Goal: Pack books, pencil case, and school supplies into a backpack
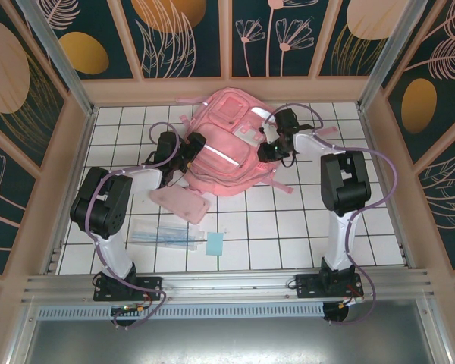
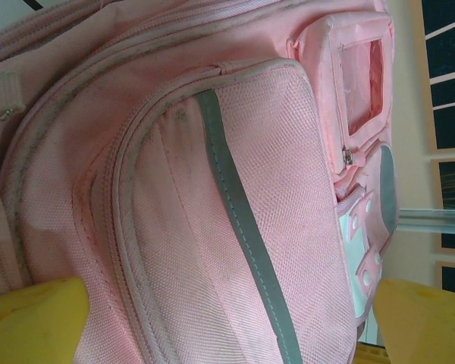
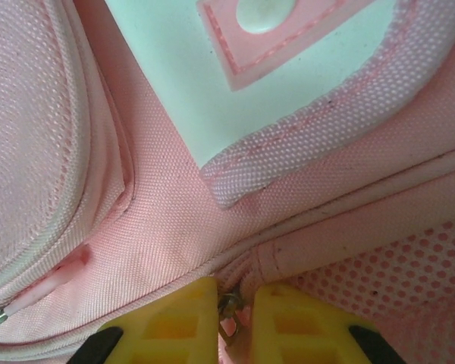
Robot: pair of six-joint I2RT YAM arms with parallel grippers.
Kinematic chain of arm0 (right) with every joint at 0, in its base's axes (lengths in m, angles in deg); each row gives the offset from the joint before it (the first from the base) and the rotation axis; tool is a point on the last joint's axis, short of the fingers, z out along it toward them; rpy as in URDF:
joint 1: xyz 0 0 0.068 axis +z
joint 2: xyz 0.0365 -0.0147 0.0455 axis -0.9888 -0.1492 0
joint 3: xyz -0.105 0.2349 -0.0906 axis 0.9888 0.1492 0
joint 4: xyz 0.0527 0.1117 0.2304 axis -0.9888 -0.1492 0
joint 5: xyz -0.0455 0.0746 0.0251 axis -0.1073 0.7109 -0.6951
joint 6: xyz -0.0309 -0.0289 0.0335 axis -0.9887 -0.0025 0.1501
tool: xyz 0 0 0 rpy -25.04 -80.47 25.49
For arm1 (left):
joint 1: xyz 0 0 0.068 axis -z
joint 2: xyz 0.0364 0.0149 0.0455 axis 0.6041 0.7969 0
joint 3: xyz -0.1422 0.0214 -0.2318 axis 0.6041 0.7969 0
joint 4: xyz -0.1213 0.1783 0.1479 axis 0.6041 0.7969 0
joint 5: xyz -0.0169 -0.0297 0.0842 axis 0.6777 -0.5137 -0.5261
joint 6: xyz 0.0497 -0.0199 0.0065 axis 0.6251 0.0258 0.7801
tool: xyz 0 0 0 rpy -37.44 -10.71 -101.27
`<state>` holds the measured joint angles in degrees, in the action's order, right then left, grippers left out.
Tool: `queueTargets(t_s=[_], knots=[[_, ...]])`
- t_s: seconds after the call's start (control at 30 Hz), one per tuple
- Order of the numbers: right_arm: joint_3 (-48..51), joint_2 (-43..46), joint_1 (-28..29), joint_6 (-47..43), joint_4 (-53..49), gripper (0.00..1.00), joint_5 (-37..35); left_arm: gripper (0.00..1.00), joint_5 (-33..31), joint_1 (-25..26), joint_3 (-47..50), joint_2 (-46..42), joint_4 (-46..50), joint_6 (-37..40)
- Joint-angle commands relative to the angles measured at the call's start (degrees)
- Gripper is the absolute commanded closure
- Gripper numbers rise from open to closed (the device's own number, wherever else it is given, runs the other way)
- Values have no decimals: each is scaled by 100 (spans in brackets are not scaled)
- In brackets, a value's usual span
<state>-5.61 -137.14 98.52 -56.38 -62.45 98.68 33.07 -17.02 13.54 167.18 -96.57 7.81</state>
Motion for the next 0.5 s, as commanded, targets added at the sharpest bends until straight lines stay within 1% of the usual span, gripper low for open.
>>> queueTargets(t_s=[0.0, 0.13, 0.17, 0.27, 0.3, 0.4, 0.47], knots=[[78, 254, 122, -8, -570, 93, -35, 4, 179, 55, 18, 125, -179, -203], [324, 223, 121, -39, -482, 91, -205, 4, 224, 53, 38, 119, -190, -179], [380, 213, 110, -39, -444, 87, -246, 4, 226, 57, 39, 112, -184, -177], [467, 98, 106, -74, -415, 70, -365, 4, 266, 57, 44, 86, -156, -152], [488, 74, 108, -67, -410, 67, -412, 4, 269, 54, 42, 74, -144, -144], [645, 74, 101, -17, -307, 68, -558, 4, 227, 58, 36, 28, -84, -102], [795, 172, 67, 54, -161, 77, -471, 4, 182, 52, 1, 24, -10, -40]])
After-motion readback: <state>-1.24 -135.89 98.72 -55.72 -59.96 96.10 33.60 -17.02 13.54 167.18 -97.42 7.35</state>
